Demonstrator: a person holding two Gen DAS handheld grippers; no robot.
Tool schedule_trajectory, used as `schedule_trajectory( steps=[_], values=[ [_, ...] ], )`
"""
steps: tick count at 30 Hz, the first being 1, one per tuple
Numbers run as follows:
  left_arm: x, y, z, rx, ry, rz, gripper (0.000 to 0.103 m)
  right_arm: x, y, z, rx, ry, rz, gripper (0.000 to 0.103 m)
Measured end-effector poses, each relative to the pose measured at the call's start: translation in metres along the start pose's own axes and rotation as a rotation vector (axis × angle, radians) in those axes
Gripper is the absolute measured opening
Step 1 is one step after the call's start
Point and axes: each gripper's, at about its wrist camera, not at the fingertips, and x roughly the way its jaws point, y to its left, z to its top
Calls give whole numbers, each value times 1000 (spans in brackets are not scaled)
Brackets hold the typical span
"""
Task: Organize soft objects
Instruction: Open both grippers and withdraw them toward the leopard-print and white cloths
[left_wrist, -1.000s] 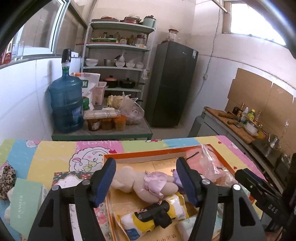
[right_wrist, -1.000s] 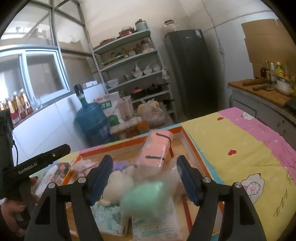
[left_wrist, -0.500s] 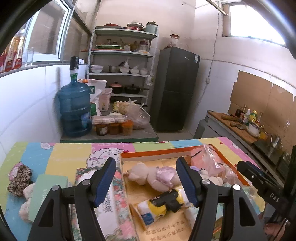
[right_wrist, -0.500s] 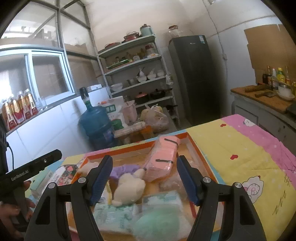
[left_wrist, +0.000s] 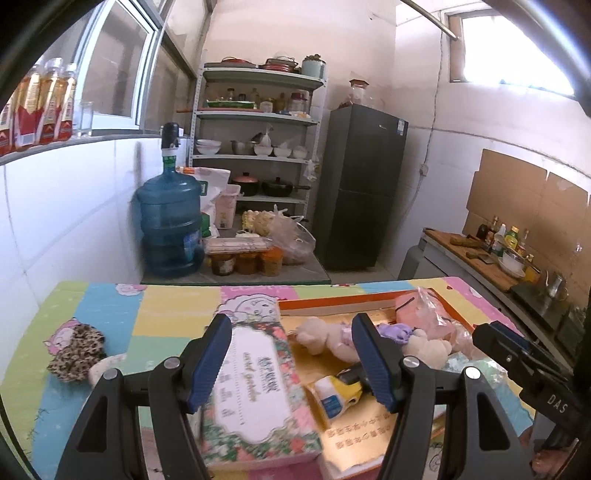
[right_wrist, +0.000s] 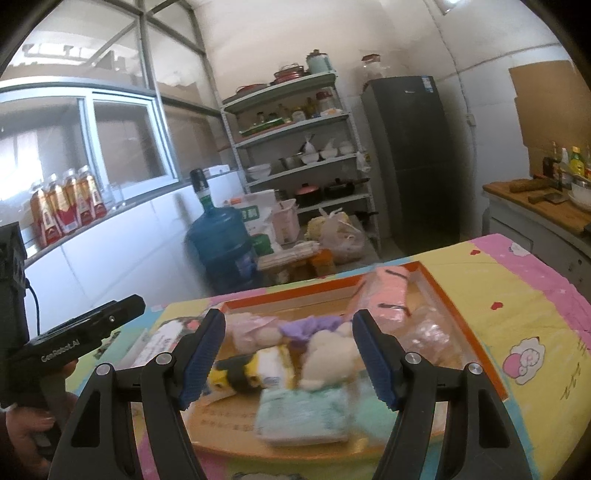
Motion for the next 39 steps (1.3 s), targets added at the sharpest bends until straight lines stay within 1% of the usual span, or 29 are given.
schedule_trajectory(
  steps=[30,34,39],
  values=[
    [-89,86,-23,-48,-51,86,67,-33,111,-21,-103,6,91,73],
    [-101,99,-26,-62,-61,101,67,-35,127,-24,-122,8,103,73],
    [-117,124,-31,-101,-78,132,67,-35,147,-27,-149,15,118,73]
  ],
)
